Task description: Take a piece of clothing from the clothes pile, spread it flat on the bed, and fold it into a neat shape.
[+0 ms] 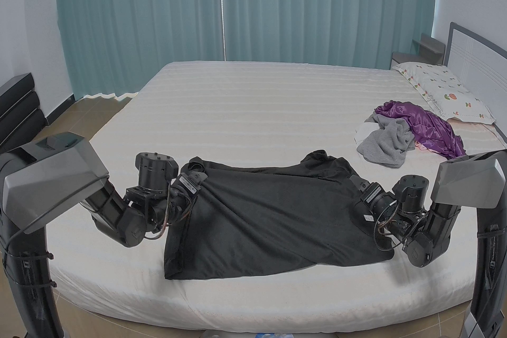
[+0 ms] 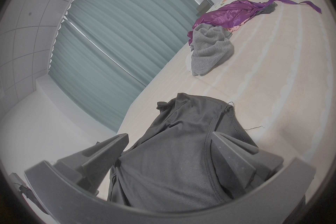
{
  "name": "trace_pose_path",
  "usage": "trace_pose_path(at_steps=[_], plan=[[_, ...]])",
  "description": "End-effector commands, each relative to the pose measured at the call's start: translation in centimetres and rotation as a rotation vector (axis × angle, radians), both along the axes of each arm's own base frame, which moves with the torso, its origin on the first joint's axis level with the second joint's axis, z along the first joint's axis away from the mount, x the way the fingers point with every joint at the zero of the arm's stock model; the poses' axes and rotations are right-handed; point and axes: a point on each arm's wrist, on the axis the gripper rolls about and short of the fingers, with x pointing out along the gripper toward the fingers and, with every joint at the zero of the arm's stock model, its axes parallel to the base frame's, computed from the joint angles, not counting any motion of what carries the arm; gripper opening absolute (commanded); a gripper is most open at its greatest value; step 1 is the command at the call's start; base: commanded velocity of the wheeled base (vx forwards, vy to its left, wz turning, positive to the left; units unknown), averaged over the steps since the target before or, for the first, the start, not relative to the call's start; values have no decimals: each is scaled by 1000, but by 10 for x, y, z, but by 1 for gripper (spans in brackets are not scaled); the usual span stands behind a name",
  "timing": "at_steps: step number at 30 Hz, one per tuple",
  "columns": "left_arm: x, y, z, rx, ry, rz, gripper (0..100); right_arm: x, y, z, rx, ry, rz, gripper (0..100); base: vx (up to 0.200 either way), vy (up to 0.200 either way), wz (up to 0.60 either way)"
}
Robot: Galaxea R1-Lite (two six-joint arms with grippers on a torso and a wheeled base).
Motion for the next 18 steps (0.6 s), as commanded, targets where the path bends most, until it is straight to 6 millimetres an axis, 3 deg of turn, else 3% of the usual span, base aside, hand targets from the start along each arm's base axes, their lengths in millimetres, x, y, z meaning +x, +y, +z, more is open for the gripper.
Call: trace_pose_path(at_steps=[1, 9, 18], plan=[[-11, -18, -29, 19, 75, -46, 100, -1, 1, -1, -1, 4, 5, 100, 0, 0, 0], [-13, -18, -50, 49, 121, -47, 100, -2, 6, -3, -3, 10, 17, 100, 0, 0, 0], [-9, -6, -51, 55, 127, -14, 100, -2, 5, -4, -3, 12, 15, 100, 0, 0, 0]])
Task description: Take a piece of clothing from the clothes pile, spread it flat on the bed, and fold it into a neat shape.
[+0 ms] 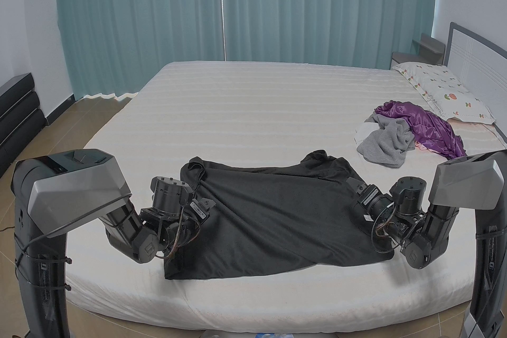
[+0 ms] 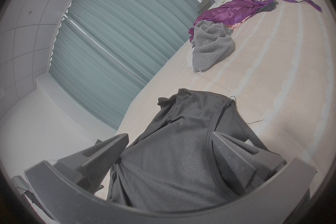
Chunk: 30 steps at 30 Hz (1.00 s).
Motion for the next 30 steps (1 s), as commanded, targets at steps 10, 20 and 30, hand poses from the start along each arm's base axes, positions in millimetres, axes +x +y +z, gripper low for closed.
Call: trace_pose_path(at_steps=[10, 20, 30], plan=[[-3, 41, 9, 80, -1, 70, 100, 0, -1, -1, -1, 2, -4, 100, 0, 0, 0], [4, 91, 16, 138, -10, 167, 100, 0, -1, -1, -1, 2, -5, 100, 0, 0, 0], [-1, 100, 36, 122, -53, 178, 100, 0, -1, -1, -1, 2, -4, 100, 0, 0, 0]])
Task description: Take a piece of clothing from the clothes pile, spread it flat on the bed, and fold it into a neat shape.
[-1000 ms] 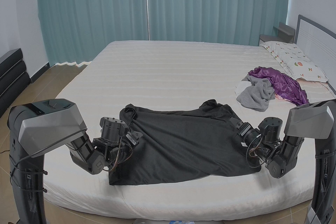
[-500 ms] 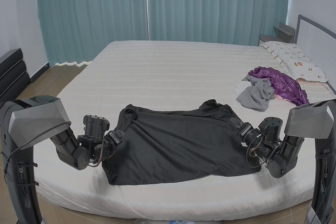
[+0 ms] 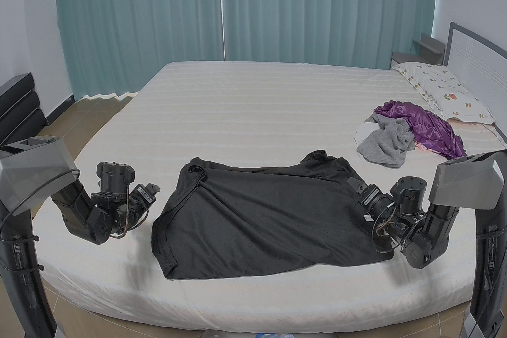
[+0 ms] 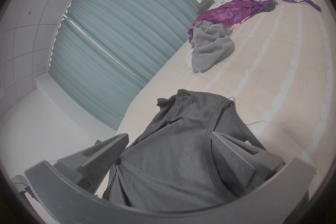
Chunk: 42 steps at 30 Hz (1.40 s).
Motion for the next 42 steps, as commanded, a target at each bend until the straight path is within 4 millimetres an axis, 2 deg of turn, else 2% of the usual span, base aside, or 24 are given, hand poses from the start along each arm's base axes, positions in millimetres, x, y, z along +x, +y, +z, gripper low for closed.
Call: trace_pose_path(at_steps=[1, 5, 7, 8, 9, 12, 20, 27, 30, 36, 42], plan=[[-7, -1, 13, -16, -20, -13, 100, 0, 0, 0, 0, 1, 1, 100, 0, 0, 0], [-17, -16, 20, -31, -26, -68, 100, 0, 0, 0, 0, -1, 1, 100, 0, 0, 0], [-28, -37, 22, -61, -18, -119, 100, -1, 2, 0, 0, 1, 5, 100, 0, 0, 0], [-29, -38, 22, -62, -16, -123, 100, -1, 1, 0, 0, 1, 4, 100, 0, 0, 0], [-37, -54, 18, -80, 5, -163, 100, -1, 2, 0, 0, -1, 5, 100, 0, 0, 0], [-50, -74, 10, -75, 46, -227, 100, -1, 2, 1, 0, -1, 5, 100, 0, 0, 0], [-75, -101, -14, -36, 144, -326, 100, -2, 1, 2, 0, -1, 5, 100, 0, 0, 0], [-82, -92, -22, -9, 192, -317, 100, -2, 1, 3, 1, -4, 4, 100, 0, 0, 0], [-88, -83, -23, 56, 218, -346, 100, -2, 0, 4, 2, -8, 2, 100, 0, 0, 0], [-89, -57, -10, 118, 205, -330, 100, -1, 0, 6, 3, -14, -1, 100, 0, 0, 0], [-86, -17, 3, 197, 221, -276, 100, -2, 0, 8, 5, -20, 1, 100, 0, 0, 0]])
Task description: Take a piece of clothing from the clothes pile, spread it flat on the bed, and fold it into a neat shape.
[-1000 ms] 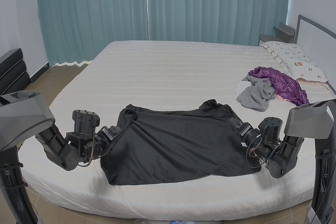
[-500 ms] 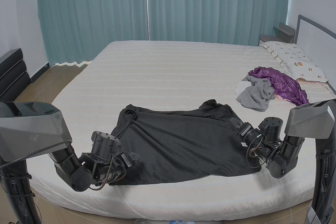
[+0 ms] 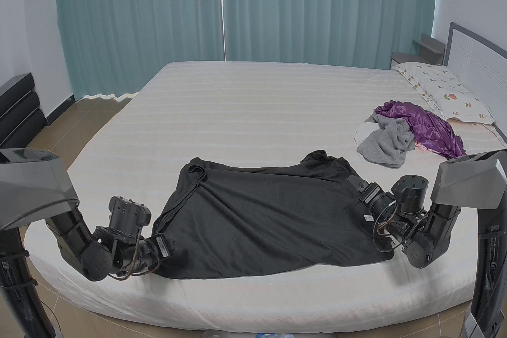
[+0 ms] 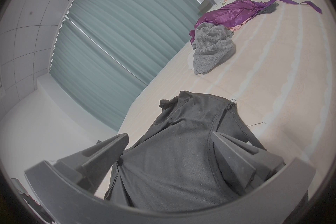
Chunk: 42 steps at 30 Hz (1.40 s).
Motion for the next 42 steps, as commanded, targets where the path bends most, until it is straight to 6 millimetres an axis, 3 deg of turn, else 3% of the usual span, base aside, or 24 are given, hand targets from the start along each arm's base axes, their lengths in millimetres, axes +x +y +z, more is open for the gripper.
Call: trace_pose_path(at_steps=[1, 5, 11, 18, 19, 20, 25, 27, 35, 42], plan=[[2, 30, 15, 29, -32, 57, 100, 0, 0, 3, 2, -9, -1, 100, 0, 0, 0], [4, 33, 18, 29, -45, 69, 100, 0, 0, 3, 2, -7, 0, 100, 0, 0, 0], [23, 41, 32, -12, -124, 110, 100, 0, 0, 3, 2, -7, 0, 100, 0, 0, 0], [82, 19, 34, -195, -204, 116, 100, -2, 0, 3, 1, -5, 0, 100, 0, 0, 0], [83, 19, 35, -196, -207, 118, 100, -2, 0, 3, 1, -5, 0, 100, 0, 0, 0], [98, 10, 36, -219, -234, 115, 100, -2, 0, 3, 1, -5, 0, 100, 0, 0, 0], [125, -9, 43, -259, -294, 90, 100, -2, 0, 1, 0, 2, 2, 100, 0, 0, 0], [141, -20, 38, -273, -313, 86, 100, -1, 0, 0, -1, 4, 2, 100, 0, 0, 0], [169, -46, 21, -286, -335, 49, 100, -2, 0, -2, -2, 9, 3, 100, 0, 0, 0], [190, -54, 7, -269, -376, 85, 100, -2, 1, -5, -4, 16, 5, 100, 0, 0, 0]])
